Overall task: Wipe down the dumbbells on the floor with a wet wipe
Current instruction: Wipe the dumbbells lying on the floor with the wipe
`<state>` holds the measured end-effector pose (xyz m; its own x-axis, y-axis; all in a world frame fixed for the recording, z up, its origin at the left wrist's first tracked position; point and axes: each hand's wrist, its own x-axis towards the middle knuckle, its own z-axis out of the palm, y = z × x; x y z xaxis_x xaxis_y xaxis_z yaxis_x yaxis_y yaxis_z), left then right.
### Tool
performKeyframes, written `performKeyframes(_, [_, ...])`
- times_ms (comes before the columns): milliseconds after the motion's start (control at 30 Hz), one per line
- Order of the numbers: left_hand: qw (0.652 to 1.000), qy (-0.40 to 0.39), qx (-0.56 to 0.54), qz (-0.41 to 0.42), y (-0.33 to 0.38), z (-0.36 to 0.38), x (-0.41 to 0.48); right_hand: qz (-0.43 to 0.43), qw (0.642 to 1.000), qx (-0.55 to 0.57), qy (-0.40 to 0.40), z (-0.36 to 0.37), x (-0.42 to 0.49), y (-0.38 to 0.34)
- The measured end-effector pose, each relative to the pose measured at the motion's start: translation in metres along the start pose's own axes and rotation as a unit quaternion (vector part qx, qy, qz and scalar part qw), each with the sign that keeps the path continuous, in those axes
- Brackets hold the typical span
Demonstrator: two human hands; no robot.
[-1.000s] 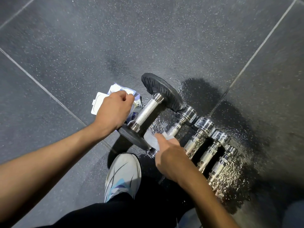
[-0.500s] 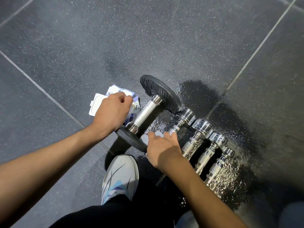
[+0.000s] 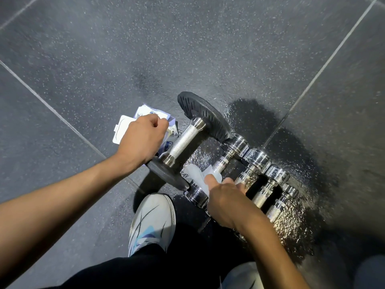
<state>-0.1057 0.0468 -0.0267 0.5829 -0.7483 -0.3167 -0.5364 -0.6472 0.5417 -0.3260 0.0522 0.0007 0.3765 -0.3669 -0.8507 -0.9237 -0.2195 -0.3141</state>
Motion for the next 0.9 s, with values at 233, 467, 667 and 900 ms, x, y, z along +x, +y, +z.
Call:
performKeyframes(233, [1.0, -0.001, -0.001, 0.0, 0.001, 0.0, -0.001, -0.029, 0.997, -0.041, 0.058, 0.023, 0.006, -0.01])
performKeyframes(467, [1.0, -0.001, 0.007, 0.005, 0.001, -0.001, -0.001, 0.03, 0.996, 0.083, -0.013, 0.007, 0.019, -0.004])
performKeyframes(667, [1.0, -0.001, 0.01, 0.006, 0.001, 0.0, -0.001, 0.016, 0.997, 0.064, -0.043, -0.005, 0.008, -0.004])
performKeyframes(900, [1.0, -0.003, 0.006, 0.004, 0.001, -0.001, -0.001, 0.027, 0.995, 0.073, -0.056, 0.005, 0.019, -0.002])
